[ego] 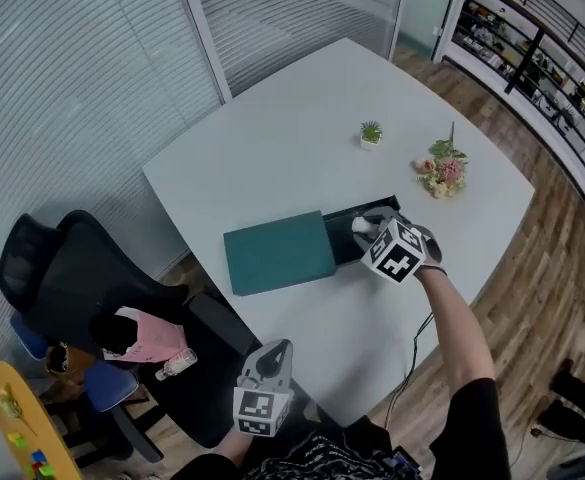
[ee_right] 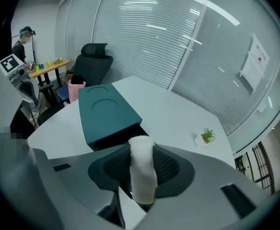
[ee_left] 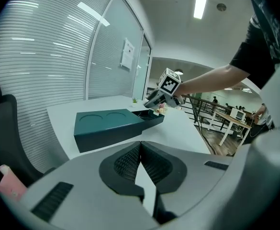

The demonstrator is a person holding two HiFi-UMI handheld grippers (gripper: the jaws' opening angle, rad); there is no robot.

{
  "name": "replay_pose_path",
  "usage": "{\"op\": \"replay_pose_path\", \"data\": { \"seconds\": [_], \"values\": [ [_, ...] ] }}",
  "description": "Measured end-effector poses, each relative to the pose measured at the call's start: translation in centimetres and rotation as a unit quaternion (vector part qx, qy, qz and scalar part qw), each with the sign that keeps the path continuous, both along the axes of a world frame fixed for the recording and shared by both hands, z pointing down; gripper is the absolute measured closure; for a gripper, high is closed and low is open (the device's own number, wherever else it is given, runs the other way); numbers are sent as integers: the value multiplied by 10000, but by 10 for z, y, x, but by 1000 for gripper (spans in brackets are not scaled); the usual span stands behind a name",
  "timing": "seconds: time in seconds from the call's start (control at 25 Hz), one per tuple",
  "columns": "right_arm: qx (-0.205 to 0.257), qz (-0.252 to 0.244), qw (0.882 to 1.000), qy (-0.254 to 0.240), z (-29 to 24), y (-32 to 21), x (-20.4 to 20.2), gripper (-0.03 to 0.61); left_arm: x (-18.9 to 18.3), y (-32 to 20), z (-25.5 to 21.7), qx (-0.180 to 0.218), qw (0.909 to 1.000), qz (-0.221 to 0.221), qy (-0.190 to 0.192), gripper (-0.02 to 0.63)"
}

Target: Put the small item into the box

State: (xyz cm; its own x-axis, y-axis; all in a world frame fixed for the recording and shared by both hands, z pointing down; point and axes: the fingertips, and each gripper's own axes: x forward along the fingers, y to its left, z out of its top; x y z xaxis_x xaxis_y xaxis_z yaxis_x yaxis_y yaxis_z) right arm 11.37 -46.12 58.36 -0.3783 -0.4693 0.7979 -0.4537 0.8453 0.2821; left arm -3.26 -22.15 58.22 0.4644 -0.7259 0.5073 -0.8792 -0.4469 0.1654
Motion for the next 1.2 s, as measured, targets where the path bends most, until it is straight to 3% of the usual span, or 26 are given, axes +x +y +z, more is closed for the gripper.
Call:
{"op": "replay_pose_path", "data": {
  "seconds": [0.24,0.56,1.04,1.2],
  "values": [
    [-466,-297,9982,220,38,-13,-11,433,-6,1,16,-297,9993,-224,76,597],
    [-684,-645,9929,730,85,-19,-13,431,-8,-1,29,-568,9971,-448,224,597],
    [-1005,-292,9937,407,101,-21,-17,428,-13,4,43,-782,9952,-544,239,597],
    [-990,-63,9950,148,98,-23,-15,381,-8,4,38,-720,9957,-508,284,597]
  ]
}}
